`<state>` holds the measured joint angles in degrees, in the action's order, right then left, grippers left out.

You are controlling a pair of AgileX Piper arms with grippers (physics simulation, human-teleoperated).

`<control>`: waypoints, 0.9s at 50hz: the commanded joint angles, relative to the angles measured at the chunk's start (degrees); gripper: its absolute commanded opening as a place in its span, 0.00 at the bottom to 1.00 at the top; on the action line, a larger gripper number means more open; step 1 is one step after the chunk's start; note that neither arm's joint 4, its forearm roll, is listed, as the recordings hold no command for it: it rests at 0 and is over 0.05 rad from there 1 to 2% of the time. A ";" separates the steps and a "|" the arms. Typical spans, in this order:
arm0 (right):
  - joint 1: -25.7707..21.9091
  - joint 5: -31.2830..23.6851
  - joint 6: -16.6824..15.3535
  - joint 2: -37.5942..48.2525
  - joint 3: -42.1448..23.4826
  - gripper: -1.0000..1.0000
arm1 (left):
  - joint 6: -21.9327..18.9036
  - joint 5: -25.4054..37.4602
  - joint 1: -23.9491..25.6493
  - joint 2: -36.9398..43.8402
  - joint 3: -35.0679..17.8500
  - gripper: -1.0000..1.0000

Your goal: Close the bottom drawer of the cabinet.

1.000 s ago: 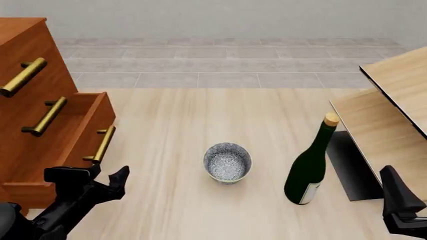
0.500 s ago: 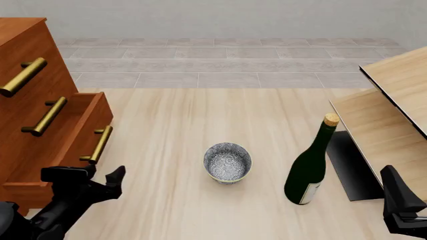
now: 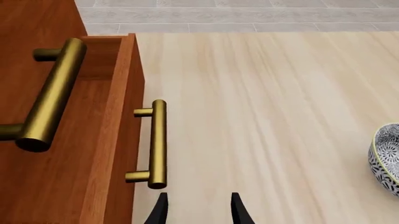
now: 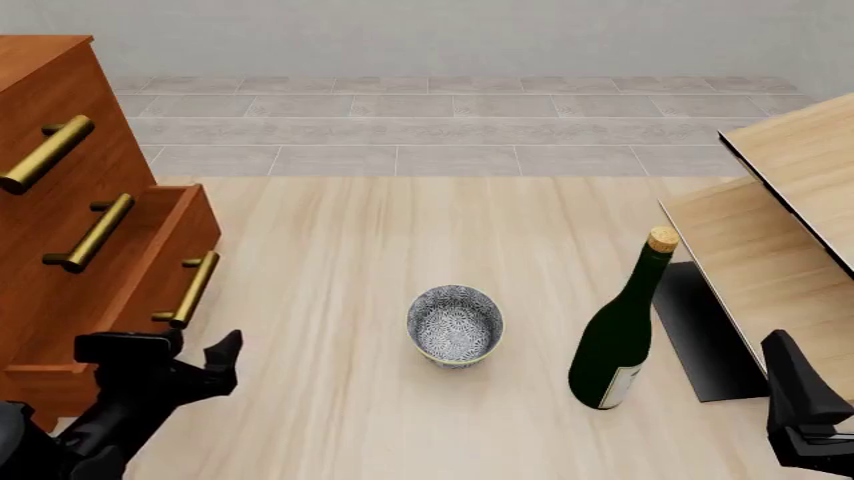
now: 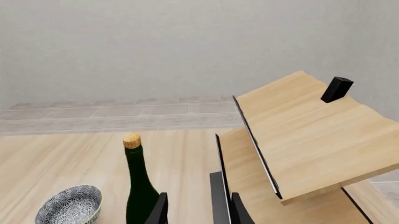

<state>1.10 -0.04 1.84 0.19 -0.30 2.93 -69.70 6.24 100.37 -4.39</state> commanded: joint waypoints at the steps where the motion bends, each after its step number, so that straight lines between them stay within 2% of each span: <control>1: 0.01 0.11 0.05 0.00 0.04 1.00 | -0.67 -0.20 -1.92 -0.23 -0.36 1.00; 45: 0.26 0.18 0.08 0.01 0.05 1.00 | -3.20 -0.20 -5.14 0.90 -1.18 1.00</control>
<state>1.33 0.10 1.99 0.20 -0.29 0.44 -69.68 2.85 101.27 -4.87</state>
